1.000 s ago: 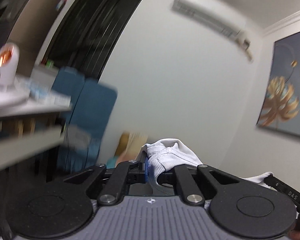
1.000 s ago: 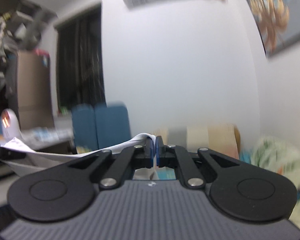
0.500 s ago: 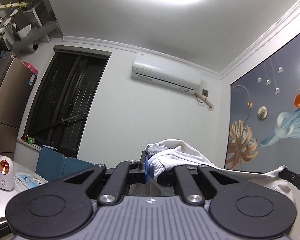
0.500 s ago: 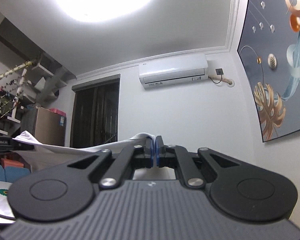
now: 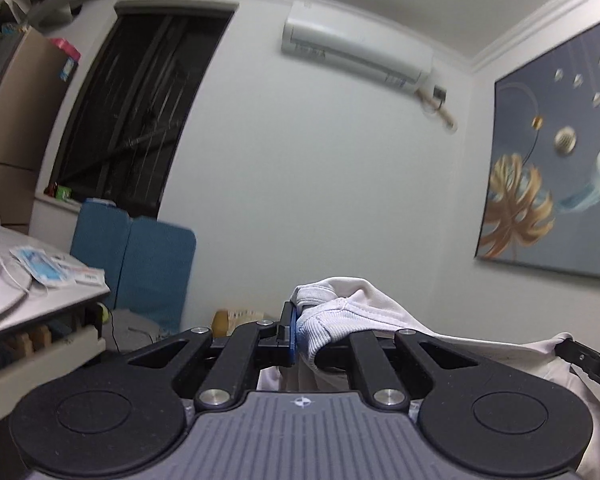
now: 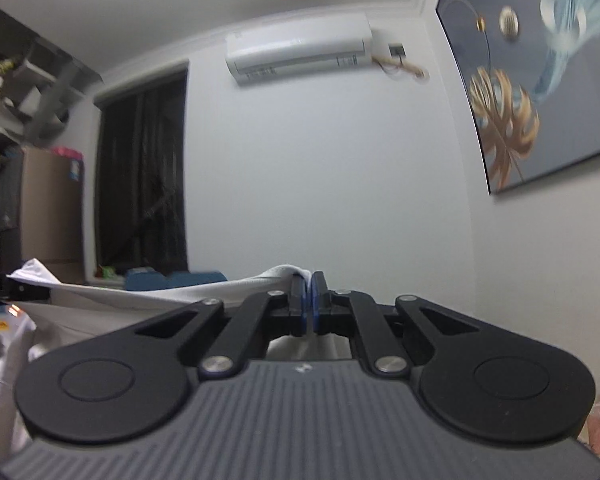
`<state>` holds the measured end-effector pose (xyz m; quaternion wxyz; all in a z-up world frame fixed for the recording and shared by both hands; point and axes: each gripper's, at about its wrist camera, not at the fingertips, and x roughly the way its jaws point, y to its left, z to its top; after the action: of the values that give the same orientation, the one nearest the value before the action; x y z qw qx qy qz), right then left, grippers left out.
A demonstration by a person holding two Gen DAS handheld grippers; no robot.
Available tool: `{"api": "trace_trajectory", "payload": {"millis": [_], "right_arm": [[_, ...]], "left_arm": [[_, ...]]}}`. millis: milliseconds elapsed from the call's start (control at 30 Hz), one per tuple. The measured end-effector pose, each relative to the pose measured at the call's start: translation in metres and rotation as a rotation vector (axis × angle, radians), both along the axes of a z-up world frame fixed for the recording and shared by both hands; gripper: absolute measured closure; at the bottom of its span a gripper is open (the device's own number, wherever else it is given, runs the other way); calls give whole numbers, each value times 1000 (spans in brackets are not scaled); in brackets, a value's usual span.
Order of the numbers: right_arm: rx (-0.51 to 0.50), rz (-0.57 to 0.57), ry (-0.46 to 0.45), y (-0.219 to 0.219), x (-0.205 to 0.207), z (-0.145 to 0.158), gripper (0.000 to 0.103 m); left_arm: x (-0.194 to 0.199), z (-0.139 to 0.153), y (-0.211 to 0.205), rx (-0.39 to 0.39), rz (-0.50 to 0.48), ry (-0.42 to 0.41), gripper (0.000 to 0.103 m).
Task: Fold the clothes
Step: 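Raise the shirt high with both grippers and shake it out, then lower the shirt onto the bed and open both grippers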
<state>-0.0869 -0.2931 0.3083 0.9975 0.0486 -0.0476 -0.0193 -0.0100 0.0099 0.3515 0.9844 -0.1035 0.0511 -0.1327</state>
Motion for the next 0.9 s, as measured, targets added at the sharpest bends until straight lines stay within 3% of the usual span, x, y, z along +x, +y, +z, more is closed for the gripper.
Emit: {"api": "trace_trajectory", "payload": {"millis": [233, 400, 500, 667, 767, 867, 900], "right_arm": [[53, -27, 207, -40, 204, -114, 97], [37, -54, 328, -52, 350, -222, 97], [51, -54, 440, -65, 429, -300, 97], [103, -31, 637, -85, 519, -415, 97], [188, 13, 746, -99, 545, -456, 96], [264, 88, 822, -115, 557, -470, 94], [281, 107, 846, -117, 559, -471, 90]], "left_arm": [[201, -119, -36, 52, 20, 154, 95], [347, -245, -63, 82, 28, 244, 95], [427, -337, -73, 96, 15, 349, 94], [510, -462, -87, 164, -7, 493, 94], [537, -493, -83, 145, -37, 568, 93], [557, -507, -80, 112, -86, 631, 69], [561, -506, -80, 123, -98, 650, 55]]}}
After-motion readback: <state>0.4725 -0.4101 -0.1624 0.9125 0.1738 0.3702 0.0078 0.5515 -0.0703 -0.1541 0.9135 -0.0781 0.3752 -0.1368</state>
